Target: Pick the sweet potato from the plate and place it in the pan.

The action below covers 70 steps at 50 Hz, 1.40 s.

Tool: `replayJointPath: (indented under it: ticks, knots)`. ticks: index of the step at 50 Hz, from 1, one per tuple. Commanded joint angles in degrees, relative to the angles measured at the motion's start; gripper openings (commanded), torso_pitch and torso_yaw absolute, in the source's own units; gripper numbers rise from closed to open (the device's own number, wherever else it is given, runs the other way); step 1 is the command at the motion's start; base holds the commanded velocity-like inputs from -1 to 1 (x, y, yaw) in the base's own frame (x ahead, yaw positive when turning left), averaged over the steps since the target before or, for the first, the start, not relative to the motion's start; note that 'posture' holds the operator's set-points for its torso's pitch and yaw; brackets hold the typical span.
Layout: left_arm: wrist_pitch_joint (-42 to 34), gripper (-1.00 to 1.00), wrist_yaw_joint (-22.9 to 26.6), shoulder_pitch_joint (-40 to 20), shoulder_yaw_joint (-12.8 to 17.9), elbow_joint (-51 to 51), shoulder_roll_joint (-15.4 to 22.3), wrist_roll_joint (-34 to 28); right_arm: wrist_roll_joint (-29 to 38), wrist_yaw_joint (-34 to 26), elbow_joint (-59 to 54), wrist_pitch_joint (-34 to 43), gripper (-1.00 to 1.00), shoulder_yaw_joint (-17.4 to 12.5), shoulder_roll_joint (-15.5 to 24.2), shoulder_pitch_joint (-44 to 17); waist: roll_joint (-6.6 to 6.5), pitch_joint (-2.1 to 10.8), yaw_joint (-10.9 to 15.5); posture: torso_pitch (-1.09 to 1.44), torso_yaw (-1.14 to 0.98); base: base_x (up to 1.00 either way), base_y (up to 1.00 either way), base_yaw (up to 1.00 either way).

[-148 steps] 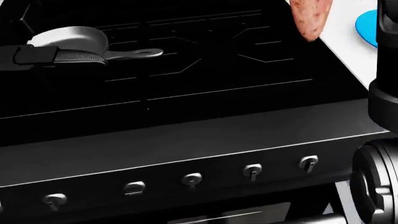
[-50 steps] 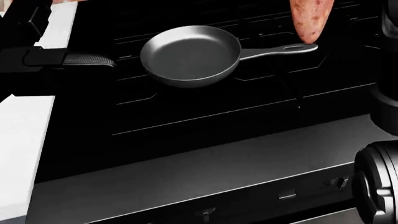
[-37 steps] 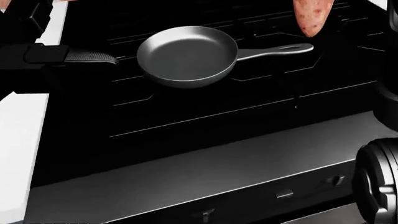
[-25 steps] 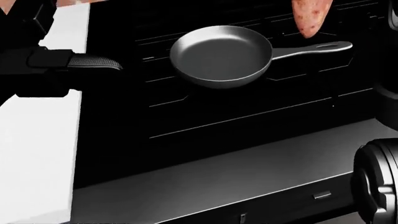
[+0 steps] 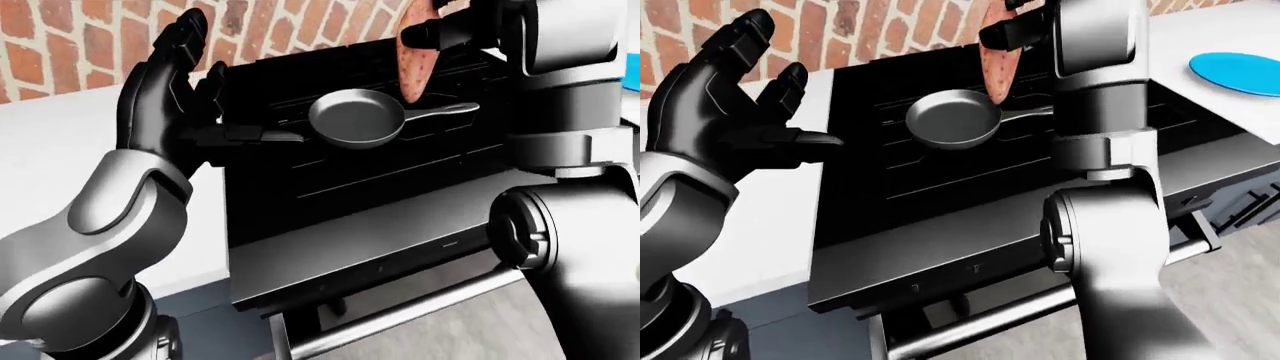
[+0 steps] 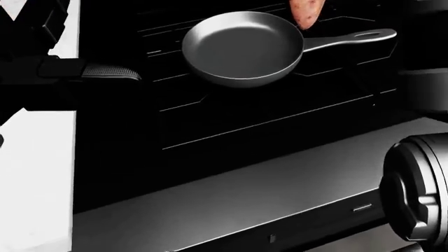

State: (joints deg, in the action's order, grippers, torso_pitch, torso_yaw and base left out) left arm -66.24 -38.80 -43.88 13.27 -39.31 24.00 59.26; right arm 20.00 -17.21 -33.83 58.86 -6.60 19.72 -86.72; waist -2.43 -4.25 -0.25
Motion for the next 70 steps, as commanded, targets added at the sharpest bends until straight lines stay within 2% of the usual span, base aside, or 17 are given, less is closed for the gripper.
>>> replayJointPath:
  ticks: [1, 13, 14, 16, 23, 33, 41, 56, 70]
  knots:
    - [1.8, 1.00, 0.5, -1.4, 0.8, -0.6, 0.6, -1.0, -1.6, 2.3, 1.4, -4.3, -1.00, 0.0, 0.8, -3.7, 0.29, 2.13, 0.0, 0.00, 0.00, 0.00, 0.00, 0.00]
    - [1.8, 1.00, 1.4, -0.3, 0.9, -1.2, 0.0, -2.0, -7.6, 9.0, -15.4, -15.8, -1.00, 0.1, -0.3, -9.1, 0.08, 2.38, -0.7, 0.00, 0.00, 0.00, 0.00, 0.00]
    - [2.2, 1.00, 2.1, 0.3, 0.8, -1.1, 0.1, -2.7, -9.7, 12.4, -23.5, -23.2, -1.00, -1.7, -2.5, -9.5, 0.09, 2.40, -0.7, 0.00, 0.00, 0.00, 0.00, 0.00]
    - [2.0, 1.00, 2.4, 0.4, 1.1, -1.1, 0.0, -2.9, -11.0, 13.6, -29.1, -27.4, -1.00, -1.5, -2.7, -11.0, -0.13, 2.44, -0.9, 0.00, 0.00, 0.00, 0.00, 0.00]
    - [1.9, 1.00, 3.4, 0.4, 1.2, -0.9, -0.2, -3.8, -13.2, 14.9, -33.5, -31.9, -1.00, -0.9, -3.4, -11.1, -0.12, 2.59, -0.9, 0.00, 0.00, 0.00, 0.00, 0.00]
    - [2.1, 1.00, 4.8, 0.6, 1.6, -0.2, -0.1, -4.9, -13.4, 15.1, -36.6, -35.3, -1.00, -0.4, -5.0, -10.1, -0.11, 2.37, -0.9, 0.00, 0.00, 0.00, 0.00, 0.00]
    - [2.0, 1.00, 5.3, 1.1, 1.5, -0.7, -0.7, -5.8, -14.4, 15.3, -37.4, -32.6, -1.00, -1.3, -5.5, -9.0, 0.05, 2.60, -0.7, 0.00, 0.00, 0.00, 0.00, 0.00]
    - [2.2, 1.00, 7.3, 2.4, 1.4, -0.9, -1.8, -8.3, -15.3, 16.4, -38.8, -33.9, -1.00, -1.6, -6.5, -5.5, 0.07, 2.83, -0.5, 0.00, 0.00, 0.00, 0.00, 0.00]
    - [2.6, 1.00, 8.2, 2.7, 1.6, -0.4, -1.8, -9.1, -15.3, 16.6, -39.0, -33.6, -1.00, -1.5, -7.0, -4.7, 0.17, 3.00, -0.4, 0.00, 0.00, 0.00, 0.00, 0.00]
